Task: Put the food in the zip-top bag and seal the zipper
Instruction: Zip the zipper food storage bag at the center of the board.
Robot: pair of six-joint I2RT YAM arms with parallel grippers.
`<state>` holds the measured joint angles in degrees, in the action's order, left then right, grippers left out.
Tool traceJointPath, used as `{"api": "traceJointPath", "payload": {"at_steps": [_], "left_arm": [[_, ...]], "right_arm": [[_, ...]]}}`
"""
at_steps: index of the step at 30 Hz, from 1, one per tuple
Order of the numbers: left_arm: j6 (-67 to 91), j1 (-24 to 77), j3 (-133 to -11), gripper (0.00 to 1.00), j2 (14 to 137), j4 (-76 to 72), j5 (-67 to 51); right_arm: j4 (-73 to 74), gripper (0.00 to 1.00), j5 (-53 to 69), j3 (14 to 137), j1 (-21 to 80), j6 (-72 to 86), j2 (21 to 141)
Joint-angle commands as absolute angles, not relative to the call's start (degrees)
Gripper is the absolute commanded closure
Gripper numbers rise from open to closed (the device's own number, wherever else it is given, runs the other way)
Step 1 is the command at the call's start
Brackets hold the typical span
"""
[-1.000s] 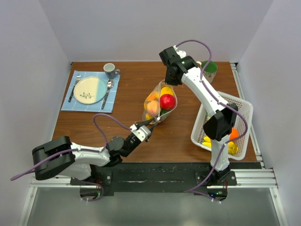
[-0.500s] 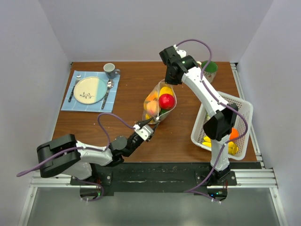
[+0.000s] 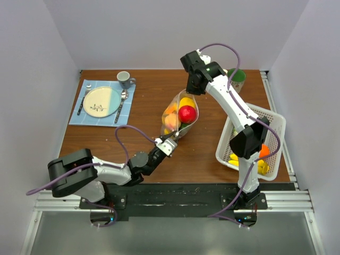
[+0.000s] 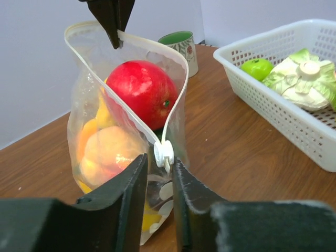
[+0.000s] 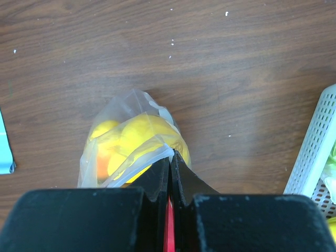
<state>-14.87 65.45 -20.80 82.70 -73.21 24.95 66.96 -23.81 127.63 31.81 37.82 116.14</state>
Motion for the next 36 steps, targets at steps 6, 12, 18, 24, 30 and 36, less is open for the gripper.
{"api": "traceJointPath", "payload": {"at_steps": [6, 12, 18, 24, 30, 36], "left_arm": [[-16.61, 65.83, -20.74, 1.0, 80.52, -84.65, 26.03], [-13.19, 65.74, -20.3, 1.0, 68.92, -76.93, 24.17], [-6.16, 65.22, -19.87, 1.0, 64.69, -69.62, 27.51], [-2.29, 65.3, -14.86, 1.0, 66.71, -73.47, 27.07], [-1.58, 65.3, -14.15, 1.0, 67.41, -74.09, 25.4], [-2.63, 65.3, -14.85, 1.0, 67.5, -73.65, 24.96]], "right_arm": [[69.08, 1.0, -24.61, 130.95, 31.47, 38.23, 116.1], [69.26, 1.0, -27.42, 130.96, 29.53, 37.62, 112.07], [66.81, 1.0, -24.26, 128.5, 28.3, 36.83, 112.24], [61.09, 0.96, -22.67, 119.01, 29.53, 36.48, 107.41], [62.05, 0.71, -24.79, 118.21, 34.45, 36.29, 104.24], [63.37, 0.65, -21.9, 115.85, 37.44, 40.86, 97.14]]}}
